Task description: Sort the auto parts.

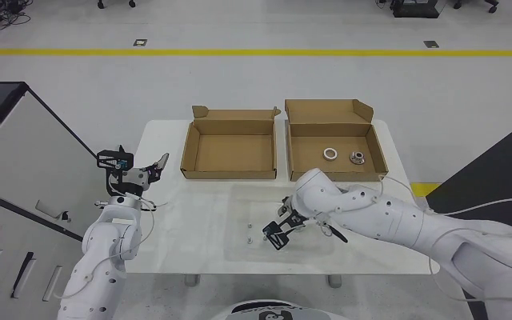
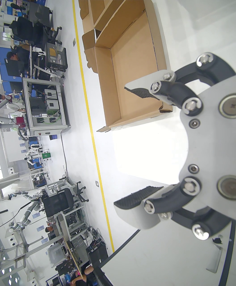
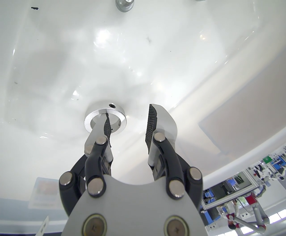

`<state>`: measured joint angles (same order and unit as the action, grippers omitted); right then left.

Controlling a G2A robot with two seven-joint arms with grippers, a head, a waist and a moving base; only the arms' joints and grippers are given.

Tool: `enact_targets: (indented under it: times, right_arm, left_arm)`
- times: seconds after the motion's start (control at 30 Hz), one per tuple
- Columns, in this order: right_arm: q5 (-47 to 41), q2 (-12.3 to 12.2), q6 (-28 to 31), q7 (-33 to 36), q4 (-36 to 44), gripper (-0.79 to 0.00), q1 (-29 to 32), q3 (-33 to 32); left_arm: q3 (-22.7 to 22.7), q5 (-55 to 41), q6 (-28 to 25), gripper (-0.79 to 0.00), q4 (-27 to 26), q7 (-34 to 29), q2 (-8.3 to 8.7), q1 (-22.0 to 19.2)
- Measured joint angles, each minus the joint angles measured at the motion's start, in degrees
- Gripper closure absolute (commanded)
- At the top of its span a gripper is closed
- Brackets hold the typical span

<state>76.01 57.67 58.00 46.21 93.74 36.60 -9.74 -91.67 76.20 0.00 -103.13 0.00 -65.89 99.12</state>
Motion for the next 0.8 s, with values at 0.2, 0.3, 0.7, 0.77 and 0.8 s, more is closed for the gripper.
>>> enact_targets:
  times: [0.2, 0.3, 0.7, 0.77, 0.8]
  right_arm:
    - [0.1, 0.3, 0.0, 0.1, -1.5, -0.363, -0.5, 0.0]
    - [-0.2, 0.4, 0.0, 0.1, -2.1, -0.36, -0.7, 0.0]
    - [0.4, 1.1, 0.0, 0.1, -3.8, -0.32, -0.3, 0.0]
    - [0.5, 1.3, 0.0, 0.1, -4.0, -0.296, -0.3, 0.0]
    - [0.6, 1.4, 0.0, 0.1, -4.2, -0.289, -0.2, 0.0]
  left_arm:
    - [0.0, 0.0, 0.0, -0.785, 0.0, 0.0, 0.0, 0.0]
    - [0.0, 0.0, 0.0, -0.785, 0.0, 0.0, 0.0, 0.0]
    - [0.0, 0.0, 0.0, -0.785, 0.0, 0.0, 0.0, 0.0]
    - [0.0, 0.0, 0.0, -0.785, 0.0, 0.0, 0.0, 0.0]
    - [0.0, 0.0, 0.0, -0.785, 0.0, 0.0, 0.0, 0.0]
